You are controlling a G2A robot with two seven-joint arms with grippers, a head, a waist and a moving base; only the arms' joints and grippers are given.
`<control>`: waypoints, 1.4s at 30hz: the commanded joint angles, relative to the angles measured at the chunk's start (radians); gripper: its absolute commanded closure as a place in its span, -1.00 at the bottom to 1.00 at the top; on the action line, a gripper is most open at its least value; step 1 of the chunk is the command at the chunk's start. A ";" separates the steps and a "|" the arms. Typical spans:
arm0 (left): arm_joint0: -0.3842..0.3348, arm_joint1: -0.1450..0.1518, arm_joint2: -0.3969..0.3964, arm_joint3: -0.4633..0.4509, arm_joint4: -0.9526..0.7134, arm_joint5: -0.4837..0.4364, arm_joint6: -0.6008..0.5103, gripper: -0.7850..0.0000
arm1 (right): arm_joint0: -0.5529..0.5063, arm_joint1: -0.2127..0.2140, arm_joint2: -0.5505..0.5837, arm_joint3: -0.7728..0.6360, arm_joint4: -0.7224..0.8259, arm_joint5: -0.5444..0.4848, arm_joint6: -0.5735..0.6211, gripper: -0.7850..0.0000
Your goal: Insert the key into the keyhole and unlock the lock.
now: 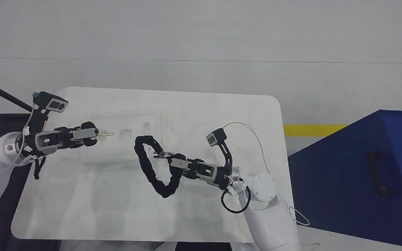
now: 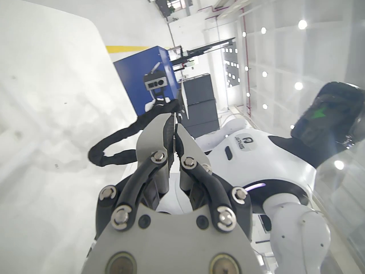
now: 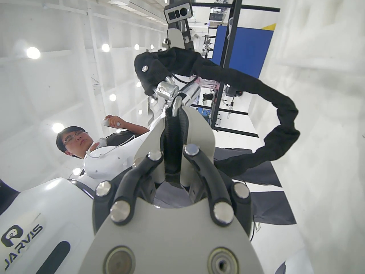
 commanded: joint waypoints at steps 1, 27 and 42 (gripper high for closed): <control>0.066 -0.006 -0.030 -0.077 -0.006 0.015 -0.014 1.00 | 0.015 0.002 -0.006 0.022 0.030 0.007 0.003 1.00; 0.076 -0.088 0.036 -0.119 0.138 0.022 0.012 1.00 | 0.037 0.047 -0.019 0.042 0.146 -0.033 0.131 1.00; 0.109 -0.107 0.017 -0.151 0.202 0.008 0.098 1.00 | 0.008 0.066 -0.035 -0.019 0.079 -0.125 0.052 1.00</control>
